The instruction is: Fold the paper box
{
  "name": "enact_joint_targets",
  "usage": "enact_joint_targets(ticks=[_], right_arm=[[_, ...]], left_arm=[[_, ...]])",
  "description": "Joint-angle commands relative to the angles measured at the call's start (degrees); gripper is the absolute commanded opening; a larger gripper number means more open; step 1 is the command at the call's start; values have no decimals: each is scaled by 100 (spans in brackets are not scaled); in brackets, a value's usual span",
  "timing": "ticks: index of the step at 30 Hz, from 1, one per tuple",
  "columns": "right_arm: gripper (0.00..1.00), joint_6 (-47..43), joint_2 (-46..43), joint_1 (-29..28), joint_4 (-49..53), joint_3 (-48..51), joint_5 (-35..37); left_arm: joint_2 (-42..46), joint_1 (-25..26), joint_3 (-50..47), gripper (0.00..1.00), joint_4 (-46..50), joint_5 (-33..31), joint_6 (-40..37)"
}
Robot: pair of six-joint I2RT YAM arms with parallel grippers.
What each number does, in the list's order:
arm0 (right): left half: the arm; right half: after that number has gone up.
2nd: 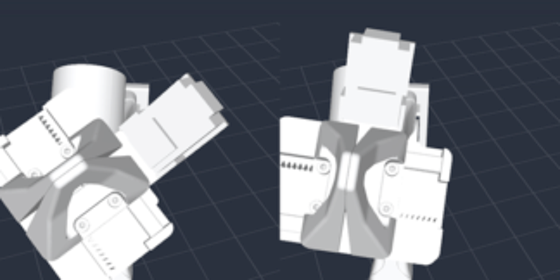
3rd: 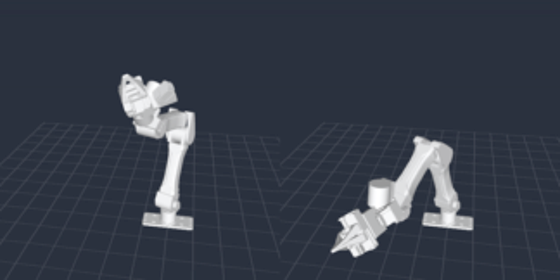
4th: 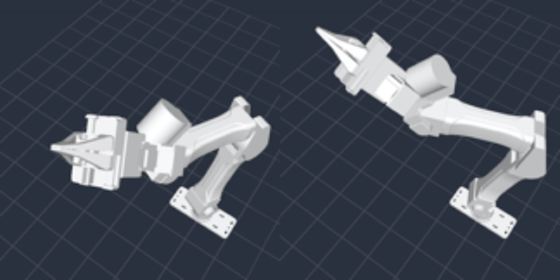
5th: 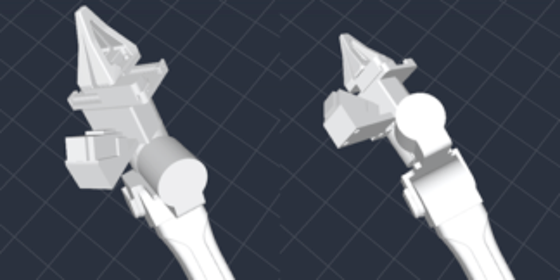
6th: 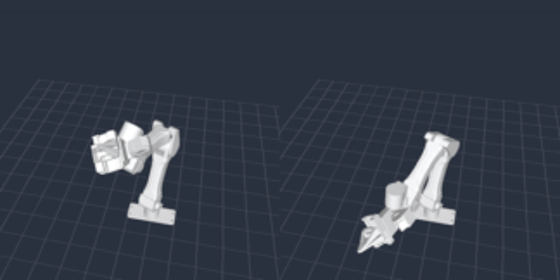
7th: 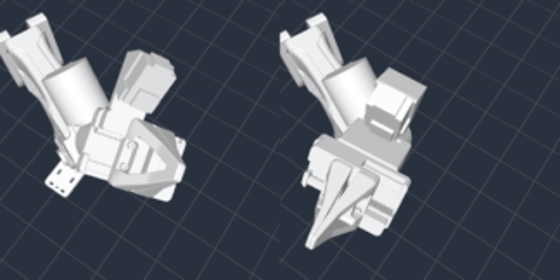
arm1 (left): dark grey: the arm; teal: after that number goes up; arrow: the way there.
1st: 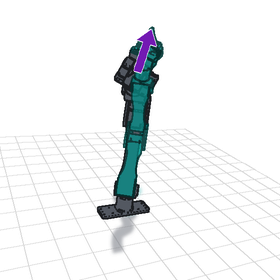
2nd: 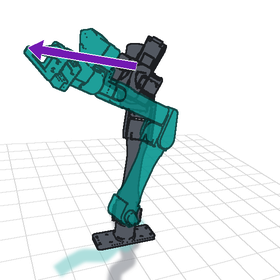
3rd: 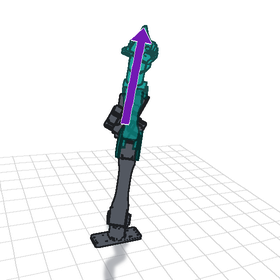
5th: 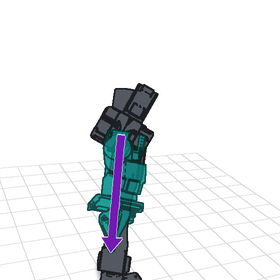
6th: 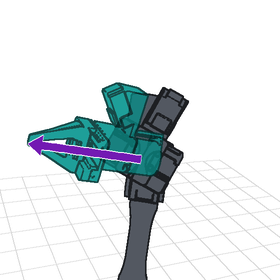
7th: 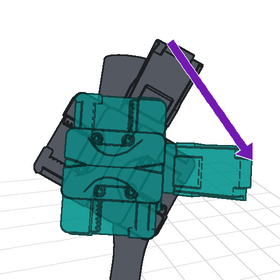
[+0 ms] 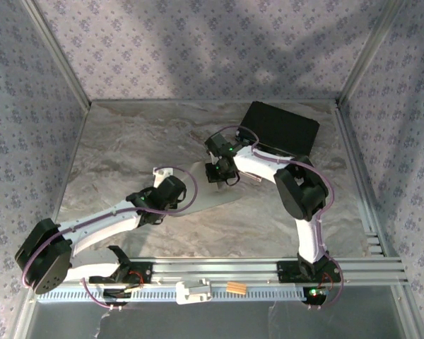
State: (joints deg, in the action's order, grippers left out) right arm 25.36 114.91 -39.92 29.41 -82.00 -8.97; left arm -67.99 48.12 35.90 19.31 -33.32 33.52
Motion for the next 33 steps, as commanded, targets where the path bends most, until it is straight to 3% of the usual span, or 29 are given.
enact_joint_targets(ticks=[1,3,8,12,15,17,24,29,33], right_arm=[[4,-45,-92,-123,-304,-18,-593],[0,-67,-92,-147,-237,-39,-485],[0,-75,80,-276,273,-342,223],[0,208,351,-610,1111,-904,1445],[0,853,861,-971,2566,-1703,2923],[0,1413,1055,-1167,3168,-1946,3390],[0,1419,1100,-1349,2853,-1901,3047],[0,1111,345,-1088,1492,-928,2150],[20,846,-230,-819,676,-288,1531]], left_arm=[[15,163,280,0,-586,350,-159],[6,157,290,0,-604,345,-170],[-4,166,297,0,-613,345,-155],[-44,164,337,0,-586,346,-140],[-65,171,351,0,-604,374,-87],[-73,172,364,0,-634,372,-80],[-83,169,319,0,-639,420,-39],[-22,164,217,0,-636,450,61],[25,173,97,0,-664,462,119]])
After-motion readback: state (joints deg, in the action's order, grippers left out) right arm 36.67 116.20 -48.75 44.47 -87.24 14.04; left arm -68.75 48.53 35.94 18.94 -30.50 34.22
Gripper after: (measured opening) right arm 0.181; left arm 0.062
